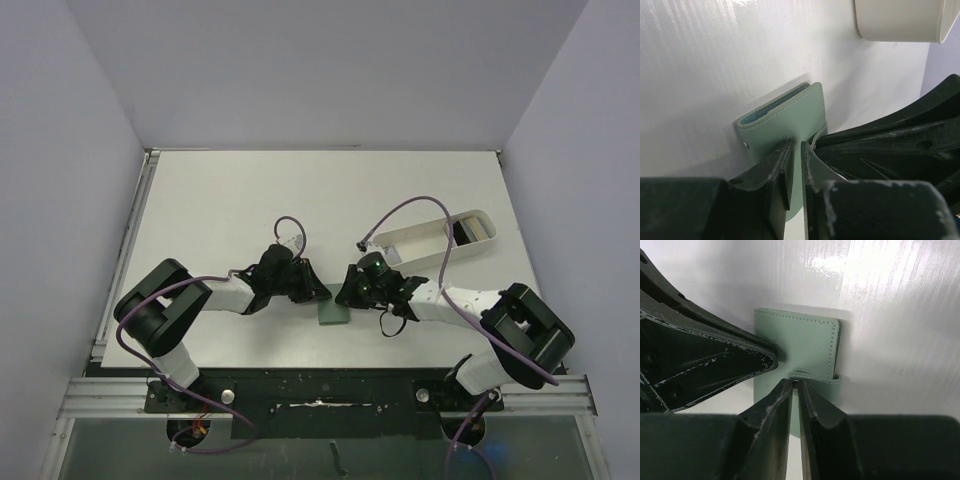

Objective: Put the credit cards into the card holder
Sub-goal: Close the card holder at the center of the board.

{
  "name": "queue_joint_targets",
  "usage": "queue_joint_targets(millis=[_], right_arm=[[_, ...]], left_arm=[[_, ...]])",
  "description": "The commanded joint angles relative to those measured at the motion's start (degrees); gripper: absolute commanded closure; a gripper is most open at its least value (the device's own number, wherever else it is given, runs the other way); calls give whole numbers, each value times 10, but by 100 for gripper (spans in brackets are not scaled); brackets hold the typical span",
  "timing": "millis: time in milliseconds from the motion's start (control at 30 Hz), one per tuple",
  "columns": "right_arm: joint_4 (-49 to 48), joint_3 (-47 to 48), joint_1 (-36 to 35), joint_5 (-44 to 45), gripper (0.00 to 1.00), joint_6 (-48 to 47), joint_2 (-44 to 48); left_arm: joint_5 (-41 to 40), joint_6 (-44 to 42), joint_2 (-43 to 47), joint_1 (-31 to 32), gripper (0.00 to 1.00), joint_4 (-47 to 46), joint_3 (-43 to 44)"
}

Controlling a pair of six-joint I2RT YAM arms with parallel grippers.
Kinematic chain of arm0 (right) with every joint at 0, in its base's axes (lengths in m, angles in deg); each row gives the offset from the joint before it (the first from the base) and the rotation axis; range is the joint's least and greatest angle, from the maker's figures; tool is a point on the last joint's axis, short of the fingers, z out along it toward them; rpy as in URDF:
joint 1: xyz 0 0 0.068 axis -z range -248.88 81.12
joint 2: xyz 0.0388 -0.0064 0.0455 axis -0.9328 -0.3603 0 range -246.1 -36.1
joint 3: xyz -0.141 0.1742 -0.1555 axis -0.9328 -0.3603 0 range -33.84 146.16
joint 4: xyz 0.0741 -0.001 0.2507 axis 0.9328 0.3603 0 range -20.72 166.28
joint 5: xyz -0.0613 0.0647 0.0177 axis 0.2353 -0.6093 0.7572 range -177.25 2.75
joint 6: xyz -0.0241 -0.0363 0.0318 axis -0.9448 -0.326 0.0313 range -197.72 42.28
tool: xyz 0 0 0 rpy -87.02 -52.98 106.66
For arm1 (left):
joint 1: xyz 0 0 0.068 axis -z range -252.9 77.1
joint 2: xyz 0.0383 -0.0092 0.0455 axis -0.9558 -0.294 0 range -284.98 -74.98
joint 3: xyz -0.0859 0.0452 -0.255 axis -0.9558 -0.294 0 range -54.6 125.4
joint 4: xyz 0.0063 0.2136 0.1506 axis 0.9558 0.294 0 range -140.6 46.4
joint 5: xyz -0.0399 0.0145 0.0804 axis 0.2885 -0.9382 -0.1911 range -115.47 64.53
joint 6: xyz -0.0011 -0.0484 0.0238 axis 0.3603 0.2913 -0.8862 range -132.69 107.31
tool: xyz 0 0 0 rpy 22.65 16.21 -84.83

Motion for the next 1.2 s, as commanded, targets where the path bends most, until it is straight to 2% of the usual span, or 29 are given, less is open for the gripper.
queue_joint_targets(millis=[0, 500, 733, 900, 1033, 1100, 1167], right_arm=[[45, 29, -14, 40, 87, -21, -24], [163, 83, -53, 95, 92, -32, -103], [181, 111, -65, 113, 91, -45, -97], [204, 154, -62, 150, 82, -65, -46], [219, 172, -64, 187, 68, -79, 29], [229, 174, -65, 207, 57, -80, 71], [233, 171, -65, 227, 41, -83, 118]], left_arm=[[2, -3, -8, 7, 88, 8, -11], [6, 5, -7, 8, 88, -7, -17], [5, 9, 8, 5, 87, -4, -19], [-29, -13, 67, -16, 74, 61, -7], [-65, -39, 149, -31, 62, 134, 13], [-83, -57, 193, -34, 54, 183, 33], [-98, -75, 236, -35, 45, 232, 59]])
